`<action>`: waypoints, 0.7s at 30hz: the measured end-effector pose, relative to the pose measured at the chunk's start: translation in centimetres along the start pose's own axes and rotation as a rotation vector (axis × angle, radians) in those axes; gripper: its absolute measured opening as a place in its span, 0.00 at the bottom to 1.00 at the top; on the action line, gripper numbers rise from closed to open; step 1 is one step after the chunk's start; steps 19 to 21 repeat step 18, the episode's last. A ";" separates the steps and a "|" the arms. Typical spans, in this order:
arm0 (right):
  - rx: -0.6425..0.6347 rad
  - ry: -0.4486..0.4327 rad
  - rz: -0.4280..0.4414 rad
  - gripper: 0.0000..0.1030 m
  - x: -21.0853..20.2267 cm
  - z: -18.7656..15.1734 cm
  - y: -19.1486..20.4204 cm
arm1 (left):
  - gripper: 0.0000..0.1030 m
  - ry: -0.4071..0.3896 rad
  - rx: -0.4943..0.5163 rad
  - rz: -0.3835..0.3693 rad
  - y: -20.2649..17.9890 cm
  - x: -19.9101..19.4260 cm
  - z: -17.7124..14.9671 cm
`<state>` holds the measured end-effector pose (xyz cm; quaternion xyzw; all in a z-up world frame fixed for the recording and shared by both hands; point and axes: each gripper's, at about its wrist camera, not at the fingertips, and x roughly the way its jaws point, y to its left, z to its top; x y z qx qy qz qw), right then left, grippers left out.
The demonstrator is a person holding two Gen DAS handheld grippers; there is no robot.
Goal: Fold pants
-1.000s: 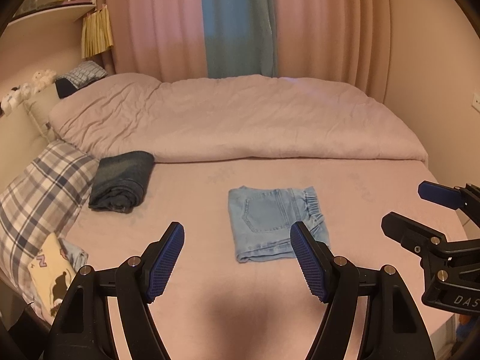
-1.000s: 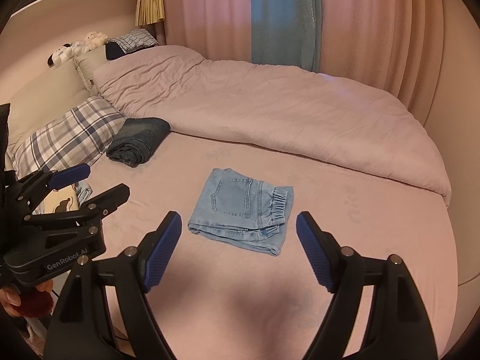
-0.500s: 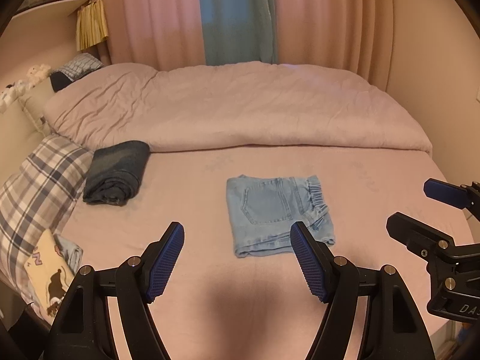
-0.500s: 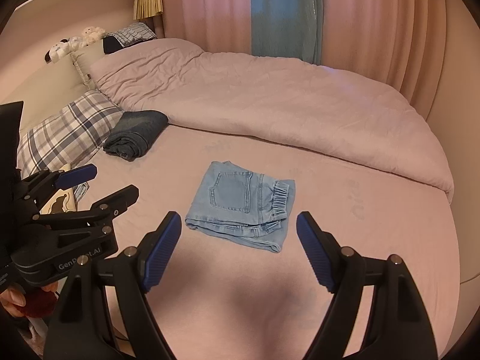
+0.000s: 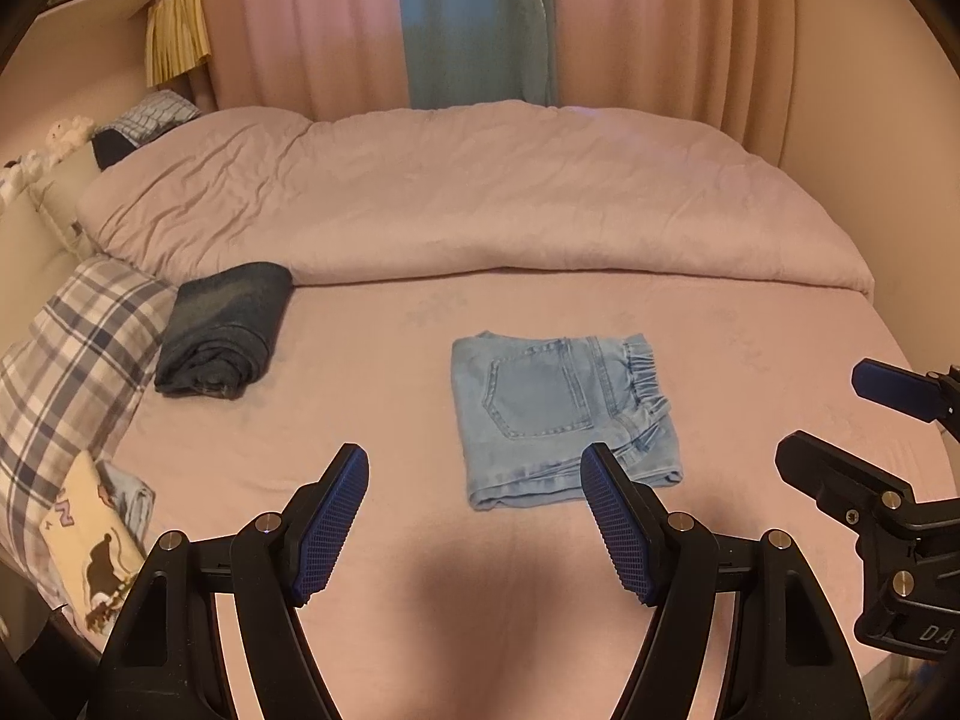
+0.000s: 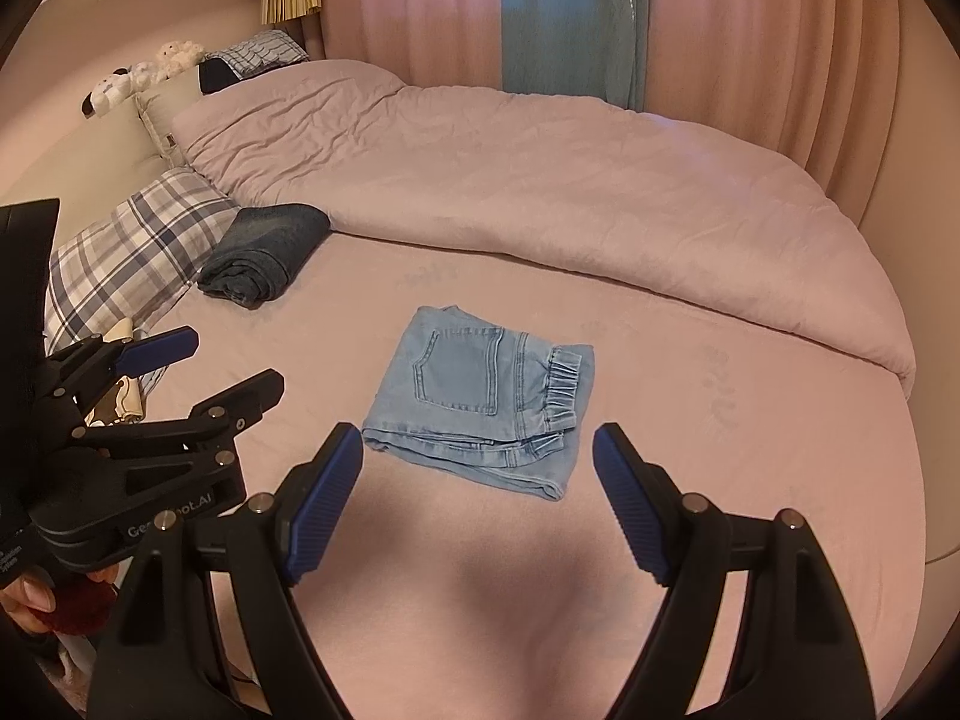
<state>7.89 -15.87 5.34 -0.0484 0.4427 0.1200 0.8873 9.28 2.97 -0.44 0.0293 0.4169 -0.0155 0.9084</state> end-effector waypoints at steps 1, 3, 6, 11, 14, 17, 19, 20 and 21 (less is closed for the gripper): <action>0.000 0.003 0.001 0.78 0.2 0.0 0.0 | 0.71 0.005 -0.002 0.002 0.0 0.2 0.0; 0.000 0.009 0.001 0.78 0.6 0.0 0.0 | 0.71 0.009 -0.003 0.001 0.0 0.4 0.0; -0.002 0.016 0.003 0.78 1.0 0.1 0.0 | 0.71 0.014 -0.003 0.002 0.1 0.8 0.1; -0.001 0.023 0.003 0.78 1.5 0.1 0.0 | 0.71 0.021 0.001 0.001 0.1 1.3 0.2; -0.002 0.029 0.005 0.78 1.8 0.1 0.0 | 0.71 0.022 -0.002 0.000 0.0 1.4 0.3; -0.002 0.034 0.006 0.78 2.1 0.1 0.0 | 0.71 0.025 -0.003 -0.002 0.1 1.6 0.3; -0.002 0.034 0.007 0.78 2.1 0.2 -0.1 | 0.71 0.028 -0.003 -0.002 0.0 1.7 0.4; -0.002 0.034 0.007 0.78 2.1 0.2 -0.1 | 0.71 0.028 -0.003 -0.002 0.0 1.7 0.4; -0.002 0.034 0.007 0.78 2.1 0.2 -0.1 | 0.71 0.028 -0.003 -0.002 0.0 1.7 0.4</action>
